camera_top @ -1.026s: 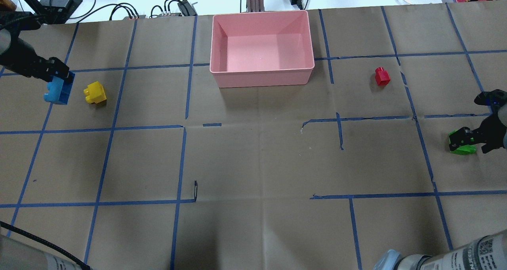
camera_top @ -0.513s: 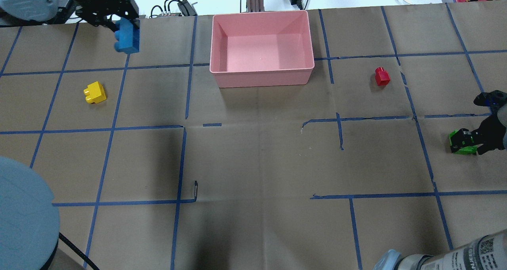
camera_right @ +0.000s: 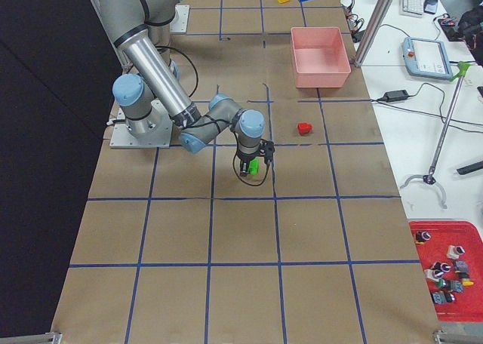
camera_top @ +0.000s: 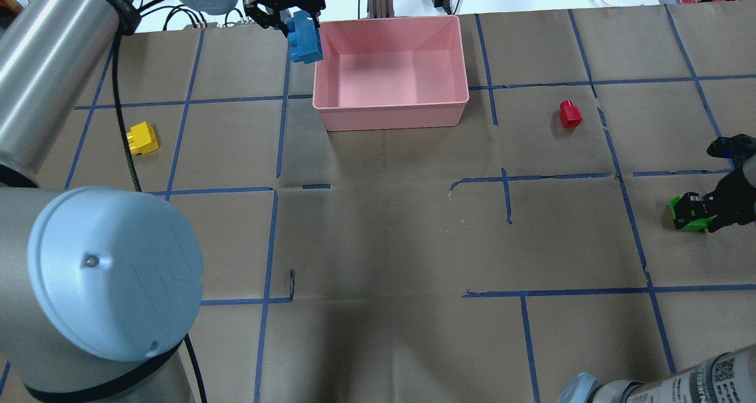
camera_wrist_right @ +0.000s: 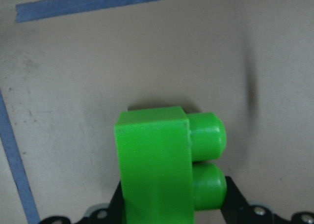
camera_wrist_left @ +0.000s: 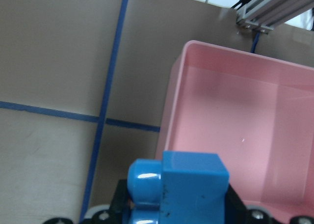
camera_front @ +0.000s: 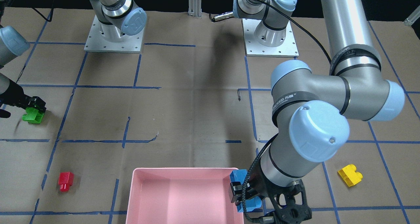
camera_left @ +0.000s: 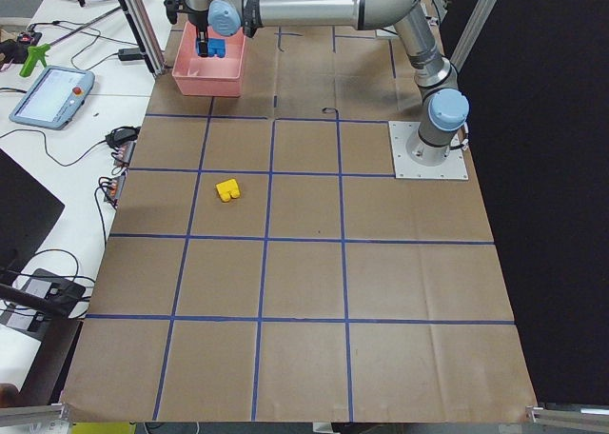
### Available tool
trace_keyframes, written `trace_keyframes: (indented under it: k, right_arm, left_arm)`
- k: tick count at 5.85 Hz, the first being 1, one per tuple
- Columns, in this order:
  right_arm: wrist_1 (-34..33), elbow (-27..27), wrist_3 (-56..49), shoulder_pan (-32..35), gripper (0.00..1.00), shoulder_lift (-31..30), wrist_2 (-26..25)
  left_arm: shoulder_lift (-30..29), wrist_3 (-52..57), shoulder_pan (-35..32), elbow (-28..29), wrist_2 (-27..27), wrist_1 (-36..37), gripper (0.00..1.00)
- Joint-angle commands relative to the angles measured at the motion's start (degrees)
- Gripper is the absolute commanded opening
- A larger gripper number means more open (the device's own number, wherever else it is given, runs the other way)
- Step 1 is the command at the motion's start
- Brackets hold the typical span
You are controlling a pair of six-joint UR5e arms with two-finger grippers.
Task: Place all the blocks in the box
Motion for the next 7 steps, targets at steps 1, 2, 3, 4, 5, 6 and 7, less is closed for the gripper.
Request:
trace_keyframes:
  k: [1, 2, 3, 4, 5, 6, 7]
  right_arm:
    - [0.92, -0.51, 0.09, 0.23, 0.11, -0.41, 0.02]
    - [3.09, -2.87, -0.08, 0.49, 0.04, -1.45, 0.02]
    - [4.33, -5.85, -0.43, 0.93, 0.03, -2.51, 0.37]
    - [4.26, -9.36, -0.87, 3.02, 0.05, -2.34, 1.07]
    - [4.26, -13.48, -1.92, 6.35, 0.05, -2.25, 1.16]
    - [4.35, -18.31, -3.93, 11.17, 0.04, -1.90, 3.86]
    - [3.39, -23.06, -3.52, 16.27, 0.04, -0.68, 8.68]
  left_arm:
    - [-6.38, -0.80, -1.71, 2.30, 0.11, 3.52, 0.13]
    - [-7.27, -2.63, -3.36, 2.38, 1.33, 3.98, 0.25]
    - [-7.98, -5.08, -4.51, 2.21, 3.34, 6.85, 0.73]
    - [-8.07, -7.37, -4.87, 2.47, 3.19, 6.97, 0.95]
    - [-6.85, -7.39, -4.79, 2.73, 3.19, 6.80, 0.98]
    - [-2.84, -6.26, -4.00, 3.09, 3.10, 4.45, 0.99]
    - [2.16, -1.03, -0.69, 1.61, 2.93, -0.54, 0.99]
